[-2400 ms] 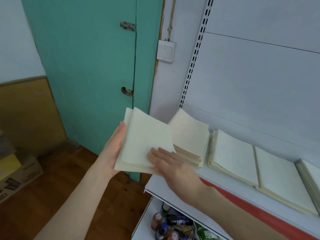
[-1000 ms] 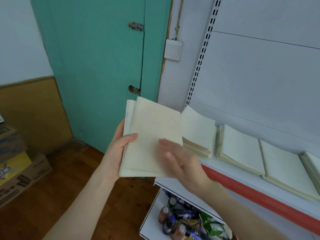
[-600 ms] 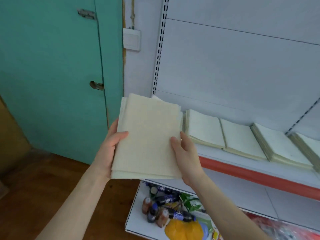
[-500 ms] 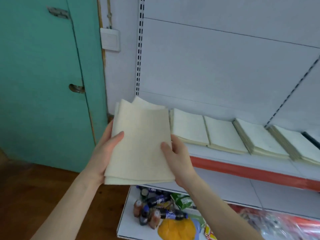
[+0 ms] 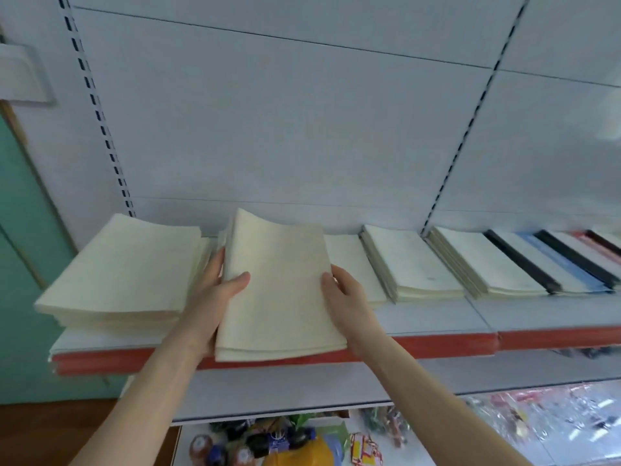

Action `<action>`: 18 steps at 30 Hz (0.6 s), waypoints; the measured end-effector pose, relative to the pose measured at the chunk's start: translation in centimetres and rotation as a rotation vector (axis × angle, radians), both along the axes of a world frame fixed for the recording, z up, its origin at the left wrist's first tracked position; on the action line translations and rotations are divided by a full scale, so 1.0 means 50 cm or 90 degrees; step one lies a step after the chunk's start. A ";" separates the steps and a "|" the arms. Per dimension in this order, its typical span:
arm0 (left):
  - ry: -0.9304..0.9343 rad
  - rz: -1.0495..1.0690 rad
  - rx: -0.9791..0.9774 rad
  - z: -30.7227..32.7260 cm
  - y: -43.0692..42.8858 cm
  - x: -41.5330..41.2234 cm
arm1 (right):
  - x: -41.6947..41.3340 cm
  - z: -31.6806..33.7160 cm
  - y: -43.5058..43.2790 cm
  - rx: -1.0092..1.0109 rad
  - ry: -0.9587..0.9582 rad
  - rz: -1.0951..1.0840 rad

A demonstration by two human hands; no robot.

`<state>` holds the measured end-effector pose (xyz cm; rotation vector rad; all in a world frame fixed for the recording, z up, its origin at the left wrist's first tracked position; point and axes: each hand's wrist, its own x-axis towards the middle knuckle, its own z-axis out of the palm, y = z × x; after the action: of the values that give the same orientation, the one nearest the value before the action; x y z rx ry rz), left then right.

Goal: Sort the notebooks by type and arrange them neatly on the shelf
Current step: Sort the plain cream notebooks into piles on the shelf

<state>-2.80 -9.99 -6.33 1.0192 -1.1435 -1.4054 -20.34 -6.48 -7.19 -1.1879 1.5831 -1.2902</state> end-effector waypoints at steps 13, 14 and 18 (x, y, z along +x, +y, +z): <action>-0.379 0.061 -0.110 -0.076 -0.188 -0.259 | -0.246 -0.028 -0.180 0.079 0.260 -0.080; -0.410 0.063 -0.110 -0.083 -0.197 -0.266 | -0.251 -0.033 -0.188 0.085 0.284 -0.073; -0.504 0.052 -0.106 -0.104 -0.213 -0.281 | -0.259 -0.051 -0.205 0.117 0.338 -0.050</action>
<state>-16.86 -20.62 -11.51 1.5363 -1.7211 -0.8165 -33.31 -16.73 -9.73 -1.4346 2.0920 -0.8873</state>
